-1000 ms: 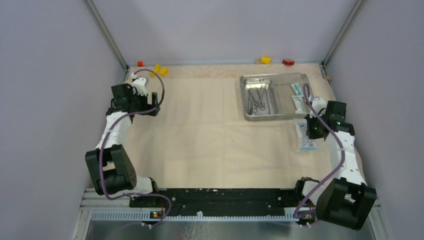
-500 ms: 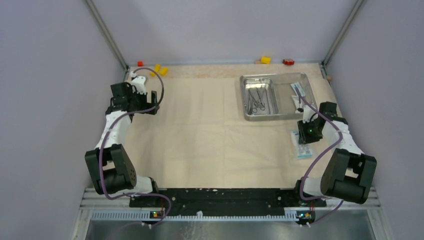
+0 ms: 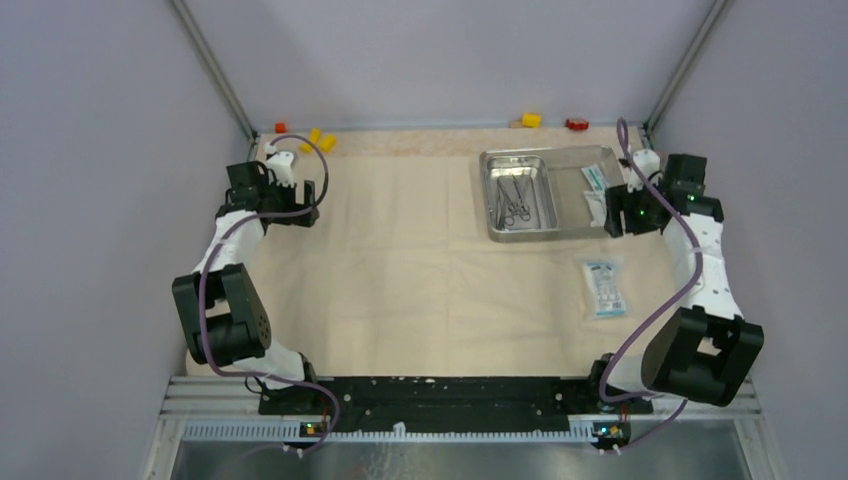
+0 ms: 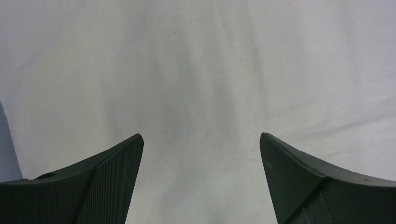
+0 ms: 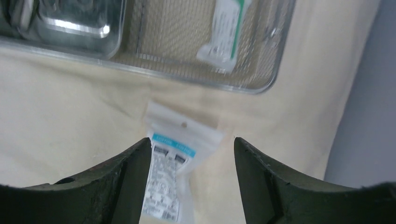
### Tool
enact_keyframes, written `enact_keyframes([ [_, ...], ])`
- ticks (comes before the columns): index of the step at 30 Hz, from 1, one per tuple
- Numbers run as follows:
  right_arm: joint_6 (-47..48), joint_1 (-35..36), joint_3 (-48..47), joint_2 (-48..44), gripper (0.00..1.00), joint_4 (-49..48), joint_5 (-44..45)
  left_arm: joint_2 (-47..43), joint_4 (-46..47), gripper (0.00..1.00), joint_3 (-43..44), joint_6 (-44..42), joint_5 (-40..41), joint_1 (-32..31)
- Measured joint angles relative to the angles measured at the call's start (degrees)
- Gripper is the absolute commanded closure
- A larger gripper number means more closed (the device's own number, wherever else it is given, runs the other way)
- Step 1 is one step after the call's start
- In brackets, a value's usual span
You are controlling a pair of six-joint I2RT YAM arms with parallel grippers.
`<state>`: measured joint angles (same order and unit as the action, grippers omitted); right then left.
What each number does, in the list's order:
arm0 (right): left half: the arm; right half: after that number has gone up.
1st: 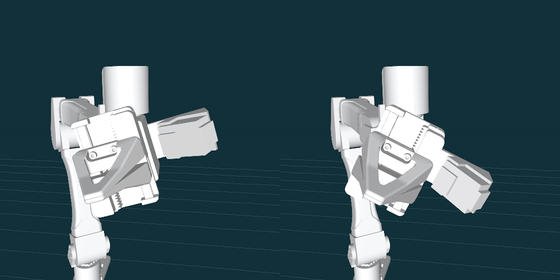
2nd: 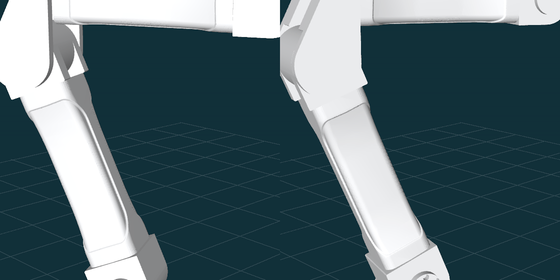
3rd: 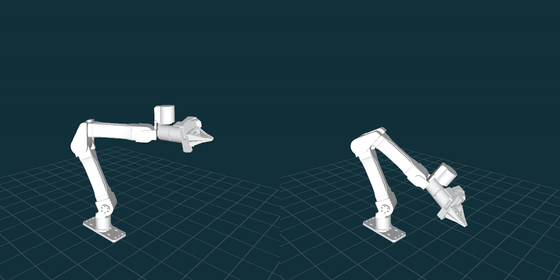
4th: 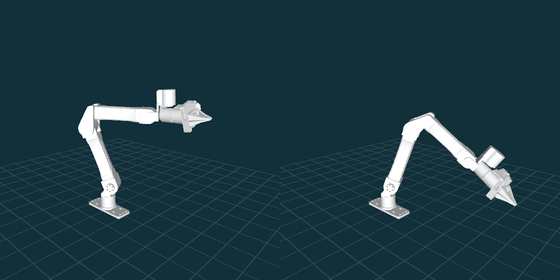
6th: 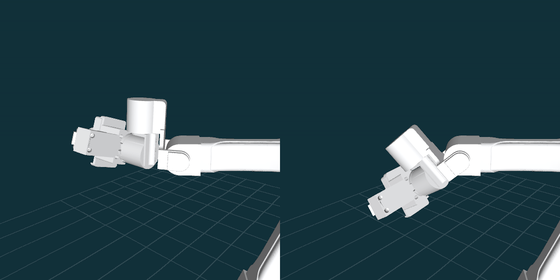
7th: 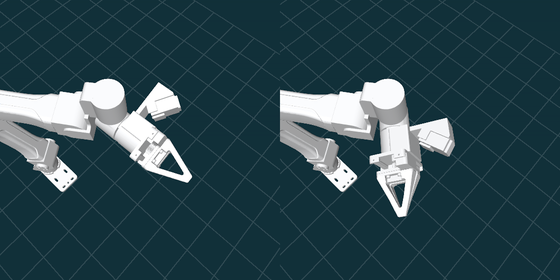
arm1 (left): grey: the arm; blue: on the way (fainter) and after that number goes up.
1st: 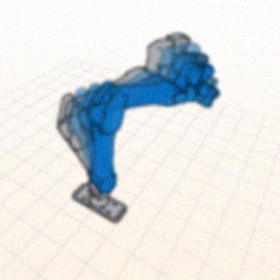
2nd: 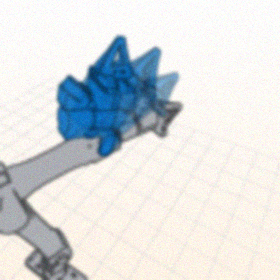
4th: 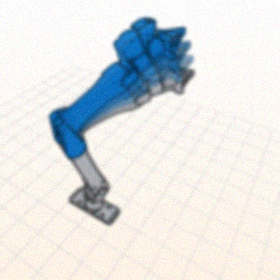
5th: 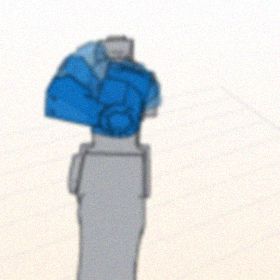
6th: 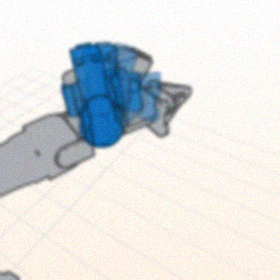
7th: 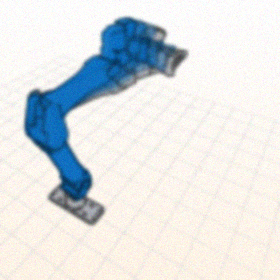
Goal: Open and lay out the surgical kit
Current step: Place the medical item in the surgical kit, then pick up the medical item from the container.
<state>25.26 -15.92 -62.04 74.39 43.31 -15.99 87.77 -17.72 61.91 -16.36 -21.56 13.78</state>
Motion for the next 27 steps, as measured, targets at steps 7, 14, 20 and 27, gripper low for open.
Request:
enact_keyframes([
  [7,-3.5,2.4,-18.8,14.6,0.39,-5.6,-0.4,1.6,0.8,0.01,0.0,0.9,-1.0,0.0],
  [14,-4.0,5.9,-33.2,35.0,0.39,-5.6,2.3,1.6,1.1,0.01,0.0,1.9,-3.2,0.0],
  [20,-3.3,6.4,-36.8,44.9,0.39,-4.3,5.6,1.6,1.0,0.01,0.0,2.5,-4.6,0.0],
  [27,-2.7,6.6,-36.9,48.9,0.46,-2.3,7.7,1.6,1.0,0.01,0.0,2.8,-5.7,0.0],
])
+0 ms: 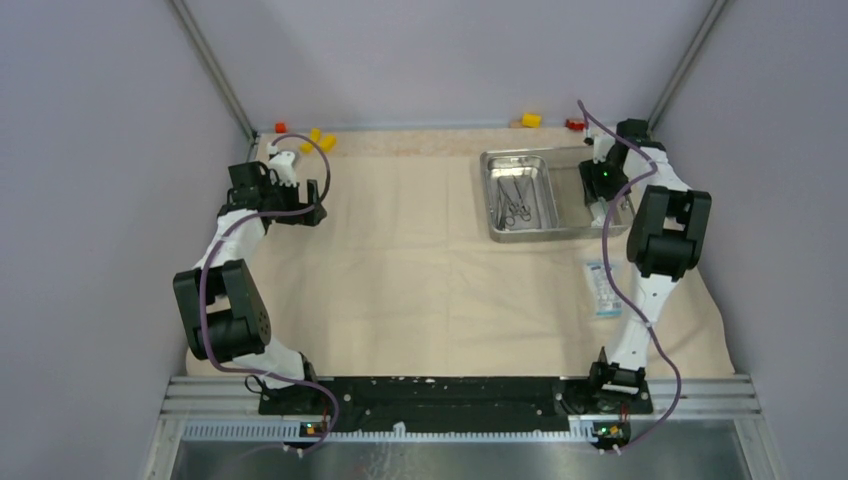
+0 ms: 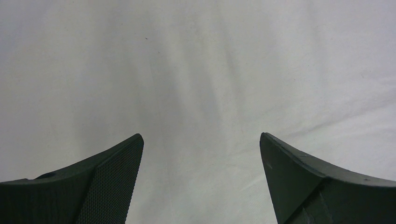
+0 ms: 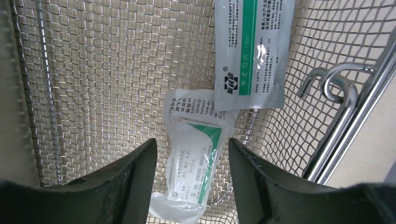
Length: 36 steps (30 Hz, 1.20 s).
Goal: Open and lay out the surgical kit
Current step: Pick up the medical item from the container.
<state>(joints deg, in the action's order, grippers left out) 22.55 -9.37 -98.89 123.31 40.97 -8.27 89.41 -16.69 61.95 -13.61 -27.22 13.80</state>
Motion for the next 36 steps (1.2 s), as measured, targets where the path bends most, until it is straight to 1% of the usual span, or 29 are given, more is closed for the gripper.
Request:
enact_keyframes([
  [12,0.4,-0.1,1.5,0.0,0.8,-0.2,0.9,0.0,0.0,0.01,0.0,0.0,-0.4,0.0],
  [18,0.2,-0.1,1.3,-0.2,0.99,0.3,0.2,0.0,0.0,0.01,0.0,0.0,-0.4,0.0],
  [26,-0.8,-0.1,0.1,-1.4,1.0,1.7,-1.1,-0.3,0.0,0.01,0.0,-0.1,-1.7,0.0],
  [36,-1.8,0.0,-0.4,-10.3,1.0,2.4,-2.3,-1.2,0.0,0.01,0.0,-0.1,-2.3,0.0],
])
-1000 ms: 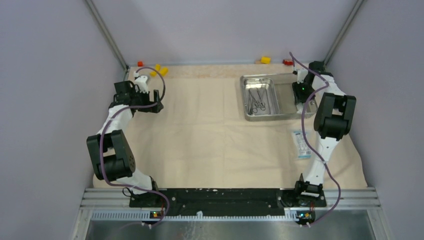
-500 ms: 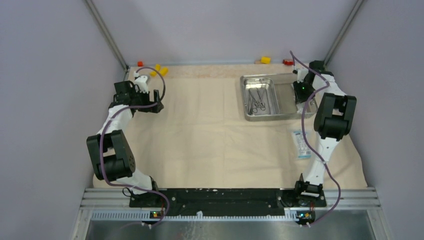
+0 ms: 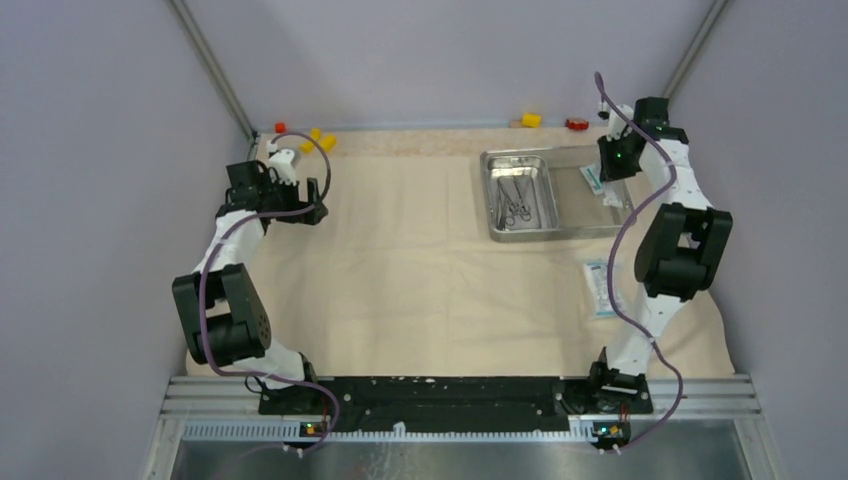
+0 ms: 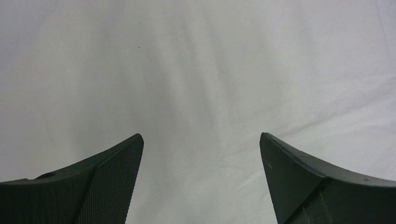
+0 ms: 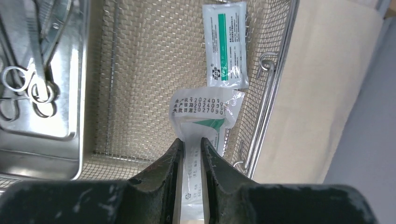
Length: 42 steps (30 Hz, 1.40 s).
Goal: Open and lay out the surgical kit
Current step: Pick up the medical item from the container, then place the medical item in the surgical kit.
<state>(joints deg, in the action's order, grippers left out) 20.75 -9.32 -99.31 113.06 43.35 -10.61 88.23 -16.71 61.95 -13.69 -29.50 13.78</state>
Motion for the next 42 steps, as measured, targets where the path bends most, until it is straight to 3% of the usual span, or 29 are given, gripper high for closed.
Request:
enact_keyframes([
  [5,-0.9,1.0,4.3,-7.8,1.0,-0.5,-0.5,-0.8,0.0,0.01,0.0,0.0,-0.3,0.0],
  [13,-4.1,5.2,27.1,-29.6,1.0,0.1,-1.1,-2.4,0.0,0.01,0.0,-0.2,-0.3,0.0],
  [17,-5.1,8.1,35.0,-34.2,1.0,1.3,-0.8,-2.5,0.0,0.01,0.0,-0.5,0.1,0.0],
  [22,-7.2,12.8,41.8,-34.2,1.0,3.0,-0.2,-2.5,0.0,0.01,0.0,-1.1,1.7,0.0],
  [27,-8.9,16.2,42.7,-31.5,1.0,2.7,1.4,-2.5,0.0,0.01,0.3,-1.3,3.8,0.0],
  [34,-10.5,16.9,42.7,-23.6,1.0,1.9,3.7,-2.5,0.0,0.01,1.0,-1.2,5.3,0.0],
  [39,-11.0,17.0,42.7,-22.8,1.0,1.6,4.8,-2.4,0.0,0.01,1.0,-1.2,5.4,0.0],
  [42,-11.0,17.1,42.8,-22.9,0.94,1.4,5.4,-2.4,0.0,0.01,1.3,-1.2,5.4,0.0],
])
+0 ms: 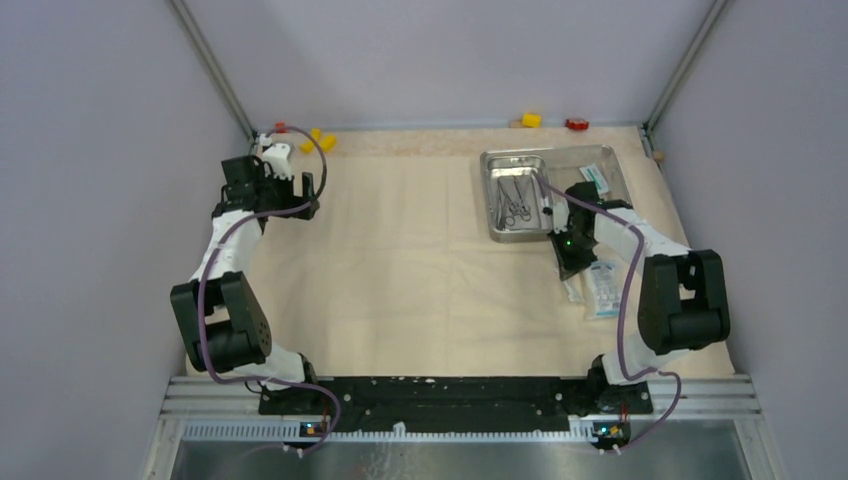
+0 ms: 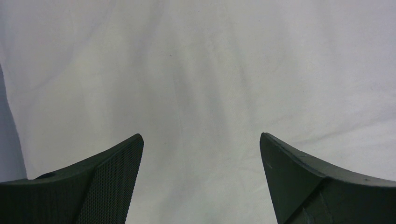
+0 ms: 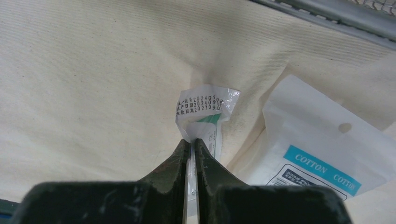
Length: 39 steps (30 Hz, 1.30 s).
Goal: Open and lay out the surgical kit
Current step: Place the medical item in the surgical kit, then pick up the medical item from the container.
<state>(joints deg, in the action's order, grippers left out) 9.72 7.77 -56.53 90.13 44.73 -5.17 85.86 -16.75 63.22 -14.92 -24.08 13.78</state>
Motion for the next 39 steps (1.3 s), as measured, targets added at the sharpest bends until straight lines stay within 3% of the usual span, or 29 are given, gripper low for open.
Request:
enact_keyframes([
  [12,-0.4,0.0,0.6,-2.0,0.67,-0.5,1.2,0.8,0.0,0.01,0.4,0.0,0.0,0.0],
  [23,-0.3,0.0,-2.7,-4.3,0.6,1.4,-0.8,0.9,0.0,0.01,0.4,-0.2,0.0,0.0],
  [31,1.4,-1.7,-15.7,-6.0,0.56,0.3,0.3,0.9,0.0,0.01,0.4,-1.1,0.2,0.0],
  [39,5.3,-9.3,-35.0,9.7,0.55,-1.1,0.6,0.9,0.0,0.01,0.4,-1.2,-0.7,0.0],
])
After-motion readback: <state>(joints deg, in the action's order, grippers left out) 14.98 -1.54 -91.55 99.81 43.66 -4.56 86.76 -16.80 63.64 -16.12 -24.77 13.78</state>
